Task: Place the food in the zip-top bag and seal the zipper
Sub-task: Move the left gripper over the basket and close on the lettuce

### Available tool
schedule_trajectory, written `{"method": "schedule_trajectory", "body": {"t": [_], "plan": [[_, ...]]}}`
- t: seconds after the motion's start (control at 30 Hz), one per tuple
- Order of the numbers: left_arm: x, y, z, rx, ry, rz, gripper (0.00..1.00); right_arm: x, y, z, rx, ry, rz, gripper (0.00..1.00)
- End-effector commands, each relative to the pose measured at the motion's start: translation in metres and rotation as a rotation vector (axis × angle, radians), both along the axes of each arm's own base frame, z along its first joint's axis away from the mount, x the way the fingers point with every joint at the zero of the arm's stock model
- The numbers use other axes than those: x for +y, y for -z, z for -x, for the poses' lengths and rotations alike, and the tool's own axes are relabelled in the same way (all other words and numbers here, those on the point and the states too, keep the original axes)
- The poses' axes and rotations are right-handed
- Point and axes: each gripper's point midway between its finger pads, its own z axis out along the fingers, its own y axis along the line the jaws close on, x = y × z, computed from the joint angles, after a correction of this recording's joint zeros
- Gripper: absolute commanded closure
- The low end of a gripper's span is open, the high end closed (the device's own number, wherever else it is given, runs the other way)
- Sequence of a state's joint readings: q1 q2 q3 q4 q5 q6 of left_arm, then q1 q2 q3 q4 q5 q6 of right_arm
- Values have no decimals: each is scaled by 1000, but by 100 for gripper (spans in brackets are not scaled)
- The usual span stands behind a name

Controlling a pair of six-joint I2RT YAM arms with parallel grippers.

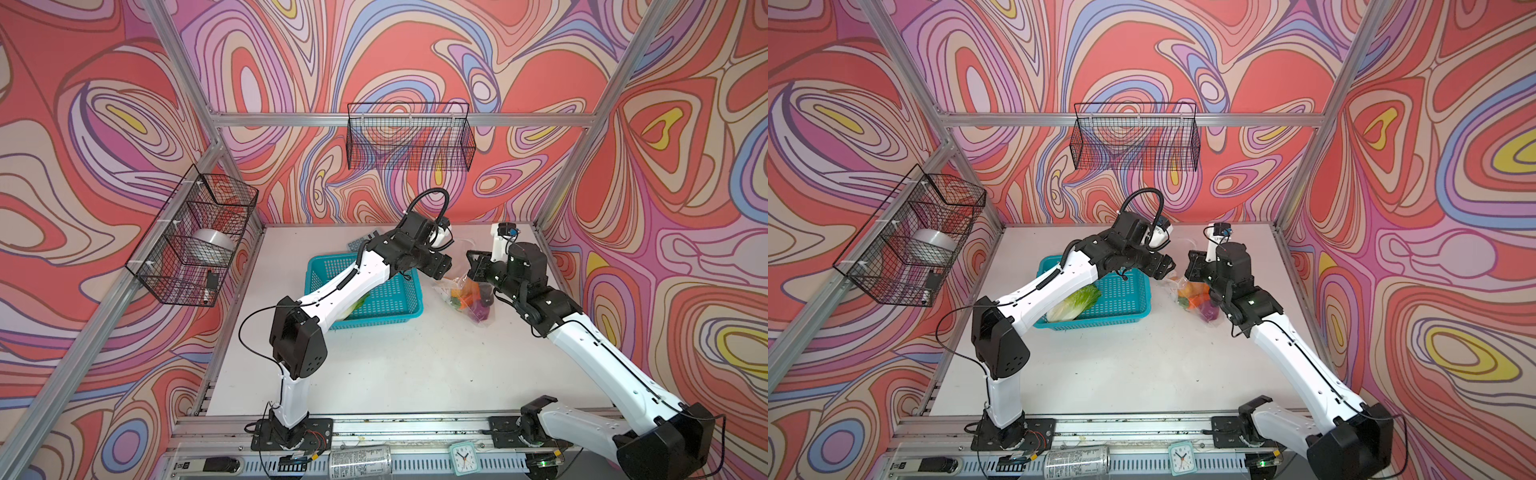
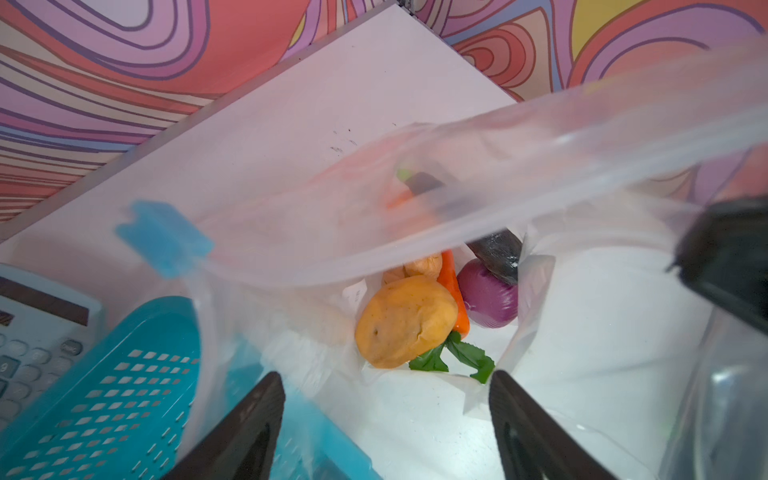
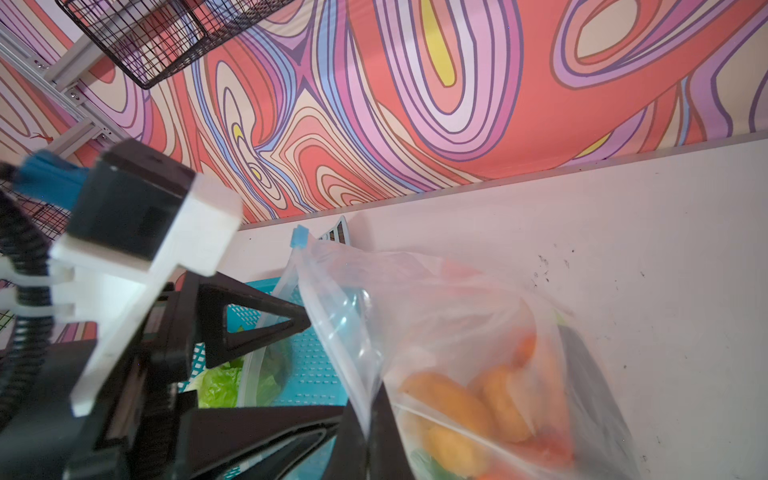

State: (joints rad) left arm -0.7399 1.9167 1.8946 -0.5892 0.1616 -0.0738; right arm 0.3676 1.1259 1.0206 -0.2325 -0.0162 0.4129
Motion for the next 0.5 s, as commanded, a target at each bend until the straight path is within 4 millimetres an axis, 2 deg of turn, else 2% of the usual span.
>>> {"method": "schedule_trajectory", "body": {"t": [0.0,0.03,0.13,0.2,0.3,0.47], "plan": [[22,-45,9,-106,-38,2,7,-3,-3,2,-13,10,-10,100],[29,-51,11,-125,-50,-2,0,-3,-3,2,-12,9,-11,100],[51,-61,17,-156,-98,-28,0,-2,-2,1,-11,8,-9,100],[68,-60,22,-145,-132,-46,0,-2,-2,0,-12,6,-11,100],[96,-47,27,-94,-190,-67,0,-1,-1,0,-12,4,-13,100],[158,-6,24,48,-338,-125,0,1,3,0,-1,-3,-16,100]]}}
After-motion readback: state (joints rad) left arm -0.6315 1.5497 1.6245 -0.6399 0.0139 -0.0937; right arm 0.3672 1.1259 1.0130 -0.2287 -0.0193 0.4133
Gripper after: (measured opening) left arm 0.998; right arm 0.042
